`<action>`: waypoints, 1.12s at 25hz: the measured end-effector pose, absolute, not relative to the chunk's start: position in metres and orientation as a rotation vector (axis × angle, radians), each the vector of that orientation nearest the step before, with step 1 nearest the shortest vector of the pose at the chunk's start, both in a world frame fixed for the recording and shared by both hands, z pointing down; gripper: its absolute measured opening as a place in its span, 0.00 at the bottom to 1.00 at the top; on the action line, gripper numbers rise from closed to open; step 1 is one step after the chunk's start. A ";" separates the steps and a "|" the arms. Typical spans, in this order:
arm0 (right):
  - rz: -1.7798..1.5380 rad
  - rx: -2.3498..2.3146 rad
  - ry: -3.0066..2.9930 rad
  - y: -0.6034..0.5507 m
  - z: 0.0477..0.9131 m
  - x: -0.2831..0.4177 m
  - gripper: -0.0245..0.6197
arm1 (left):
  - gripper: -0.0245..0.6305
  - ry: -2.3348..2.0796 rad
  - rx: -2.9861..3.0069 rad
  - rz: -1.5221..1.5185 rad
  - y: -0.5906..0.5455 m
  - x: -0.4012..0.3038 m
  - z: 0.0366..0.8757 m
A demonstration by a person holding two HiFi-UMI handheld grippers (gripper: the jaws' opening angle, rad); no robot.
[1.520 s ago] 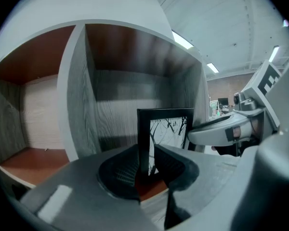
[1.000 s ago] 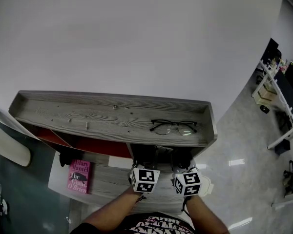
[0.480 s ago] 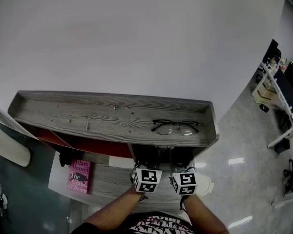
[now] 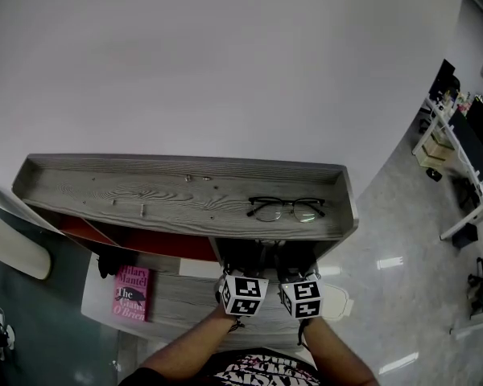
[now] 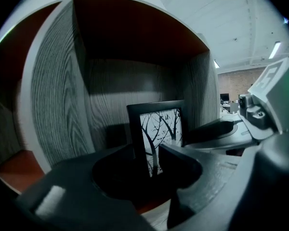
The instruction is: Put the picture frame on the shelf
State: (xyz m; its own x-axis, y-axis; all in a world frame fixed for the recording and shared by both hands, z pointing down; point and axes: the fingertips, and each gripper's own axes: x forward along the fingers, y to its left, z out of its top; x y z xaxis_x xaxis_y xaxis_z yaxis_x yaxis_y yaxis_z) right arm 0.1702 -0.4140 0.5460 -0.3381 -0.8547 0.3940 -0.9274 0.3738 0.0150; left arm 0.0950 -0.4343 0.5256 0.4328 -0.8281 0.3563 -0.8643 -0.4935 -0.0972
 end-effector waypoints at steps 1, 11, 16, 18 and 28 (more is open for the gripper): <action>0.304 1.559 -2.299 -0.413 0.547 0.171 0.35 | 0.27 -1.521 2.575 0.550 -0.433 0.095 0.527; 0.330 1.555 -2.273 -0.407 0.559 0.176 0.35 | 0.27 -1.515 2.578 0.565 -0.426 0.090 0.535; 0.331 1.547 -2.265 -0.405 0.564 0.175 0.35 | 0.27 -1.504 2.575 0.575 -0.424 0.088 0.541; 0.333 1.542 -2.263 -0.404 0.566 0.175 0.35 | 0.27 -1.498 2.572 0.579 -0.423 0.087 0.543; 0.327 1.533 -2.274 -0.397 0.562 0.174 0.35 | 0.27 -1.495 2.591 0.561 -0.414 0.086 0.538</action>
State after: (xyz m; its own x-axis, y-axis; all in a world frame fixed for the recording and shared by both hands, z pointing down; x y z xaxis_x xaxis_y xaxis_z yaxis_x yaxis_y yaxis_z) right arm 0.1743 -0.3973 0.5619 -0.3347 -0.8375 0.4319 -0.9252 0.3790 0.0178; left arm 0.0863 -0.4136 0.5382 0.4510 -0.8161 0.3614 -0.8522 -0.5141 -0.0974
